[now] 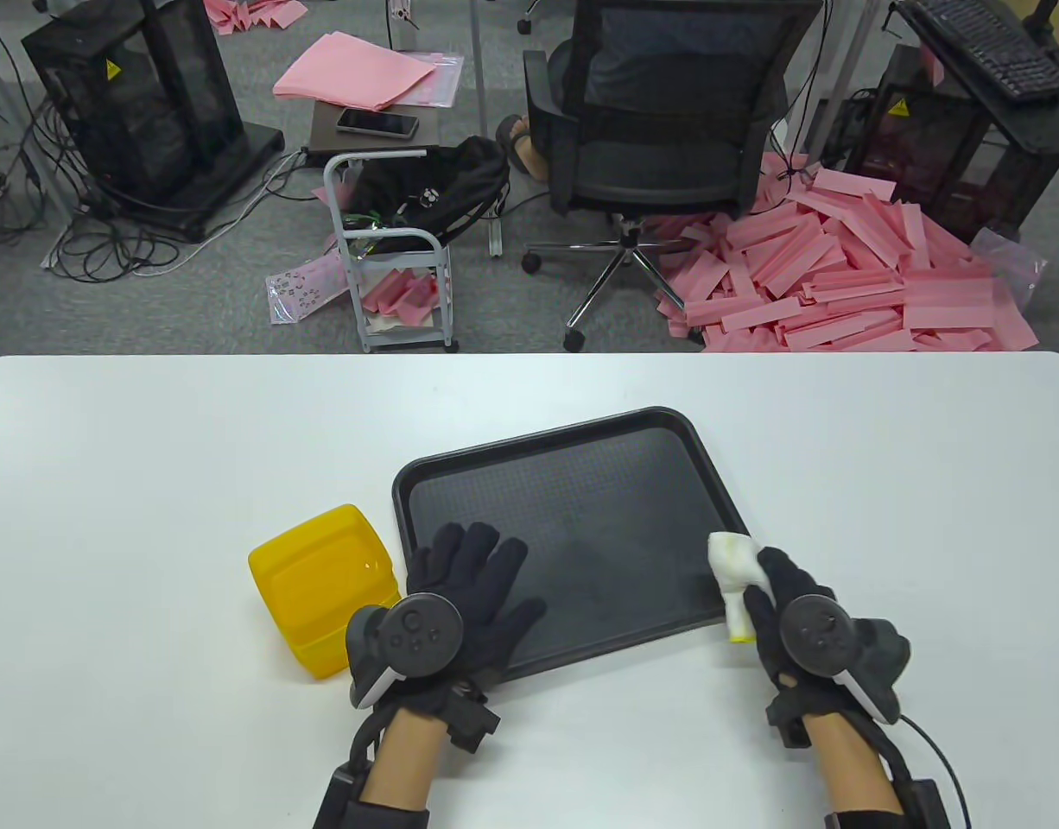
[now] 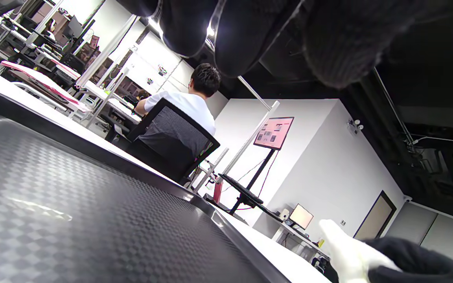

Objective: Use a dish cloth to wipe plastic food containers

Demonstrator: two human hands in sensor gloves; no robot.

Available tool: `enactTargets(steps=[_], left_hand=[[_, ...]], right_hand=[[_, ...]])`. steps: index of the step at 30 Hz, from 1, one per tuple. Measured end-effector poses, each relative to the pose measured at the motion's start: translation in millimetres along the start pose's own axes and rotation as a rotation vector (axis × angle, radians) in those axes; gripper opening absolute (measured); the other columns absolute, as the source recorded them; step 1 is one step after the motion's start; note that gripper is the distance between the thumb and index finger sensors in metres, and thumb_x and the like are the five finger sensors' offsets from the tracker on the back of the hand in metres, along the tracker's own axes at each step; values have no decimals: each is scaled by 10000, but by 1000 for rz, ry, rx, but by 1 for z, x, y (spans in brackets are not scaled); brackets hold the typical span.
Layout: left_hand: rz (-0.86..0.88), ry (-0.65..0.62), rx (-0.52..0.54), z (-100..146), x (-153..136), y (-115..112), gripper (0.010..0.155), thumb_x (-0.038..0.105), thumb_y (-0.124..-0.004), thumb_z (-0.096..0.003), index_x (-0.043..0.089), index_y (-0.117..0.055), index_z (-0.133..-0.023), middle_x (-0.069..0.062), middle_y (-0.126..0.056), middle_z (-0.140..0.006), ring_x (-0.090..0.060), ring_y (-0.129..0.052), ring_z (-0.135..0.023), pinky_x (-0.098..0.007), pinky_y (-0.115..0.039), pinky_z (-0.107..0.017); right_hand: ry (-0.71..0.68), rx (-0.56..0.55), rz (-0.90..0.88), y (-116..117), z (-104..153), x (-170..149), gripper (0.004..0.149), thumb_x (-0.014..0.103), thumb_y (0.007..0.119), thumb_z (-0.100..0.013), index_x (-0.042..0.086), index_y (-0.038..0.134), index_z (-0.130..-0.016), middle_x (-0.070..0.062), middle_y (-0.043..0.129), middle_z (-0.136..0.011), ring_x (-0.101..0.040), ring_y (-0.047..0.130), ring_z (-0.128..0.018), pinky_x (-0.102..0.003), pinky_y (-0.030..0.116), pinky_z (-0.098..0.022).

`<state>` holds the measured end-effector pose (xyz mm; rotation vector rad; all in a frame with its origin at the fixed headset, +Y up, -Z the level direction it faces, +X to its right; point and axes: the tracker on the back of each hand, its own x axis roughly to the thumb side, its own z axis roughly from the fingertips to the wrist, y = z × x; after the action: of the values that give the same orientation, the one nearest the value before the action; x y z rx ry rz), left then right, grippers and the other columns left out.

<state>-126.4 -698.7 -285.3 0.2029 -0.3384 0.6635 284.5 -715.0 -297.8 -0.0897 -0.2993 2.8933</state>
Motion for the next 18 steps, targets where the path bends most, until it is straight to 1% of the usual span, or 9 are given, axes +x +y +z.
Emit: enactTargets(steps=[3, 6, 7, 9, 10, 11, 14, 18], left_hand=[[7, -1, 5, 0, 1, 1, 726, 666, -693, -486, 323, -645, -1123, -136, -535, -1198, -456, -377, -1116, -693, -302, -763], [7, 1, 3, 0, 0, 1, 721, 665, -692, -487, 321, -654, -1119, -137, -539, -1197, -456, -380, -1116, -693, -303, -763], [7, 2, 2, 0, 0, 1, 721, 665, -692, -487, 319, -657, -1119, -137, -540, -1196, -457, -379, -1116, -693, -301, -763], [4, 3, 1, 0, 0, 1, 719, 666, -692, -486, 318, -663, -1115, -136, -542, -1195, -456, -380, -1115, -693, -299, -763], [2, 3, 2, 0, 0, 1, 720, 665, -693, -487, 315, -664, -1115, -138, -542, -1195, -457, -380, -1115, -694, -299, -762], [1, 1, 2, 0, 1, 1, 720, 666, -692, -487, 316, -663, -1116, -136, -541, -1196, -456, -381, -1115, -693, -300, -763], [-2, -7, 2, 0, 2, 1, 718, 665, -692, -488, 314, -667, -1114, -137, -543, -1195, -459, -384, -1114, -693, -298, -762], [-5, -9, 0, 1, 3, 0, 714, 666, -691, -489, 315, -672, -1111, -139, -547, -1194, -458, -386, -1114, -694, -297, -761]], right_hand=[[116, 52, 48, 4, -5, -35, 569, 442, 728, -565, 172, 570, -1039, -67, 821, -885, -346, 906, -611, -398, 865, -360], [168, 120, 116, 15, -5, -54, 569, 443, 729, -564, 170, 574, -1039, -69, 824, -884, -345, 907, -612, -399, 865, -361], [183, 157, 138, 21, -5, -59, 568, 443, 730, -563, 170, 579, -1038, -73, 823, -886, -350, 905, -615, -403, 863, -365], [180, 225, 200, 31, -2, -63, 555, 448, 731, -562, 196, 606, -1040, -84, 811, -904, -360, 888, -648, -418, 854, -380], [162, 226, 230, 33, -1, -64, 551, 469, 731, -558, 224, 618, -1039, -81, 802, -916, -354, 886, -660, -414, 856, -388], [149, 192, 250, 33, 0, -63, 551, 479, 736, -555, 223, 637, -1033, -83, 809, -914, -358, 887, -664, -416, 859, -389], [153, 254, 281, 35, 0, -59, 590, 499, 724, -559, 215, 607, -1063, -132, 731, -997, -404, 814, -784, -486, 817, -483], [184, 336, 270, 35, -1, -58, 649, 528, 693, -566, 201, 535, -1104, -184, 633, -1073, -454, 722, -873, -565, 742, -577]])
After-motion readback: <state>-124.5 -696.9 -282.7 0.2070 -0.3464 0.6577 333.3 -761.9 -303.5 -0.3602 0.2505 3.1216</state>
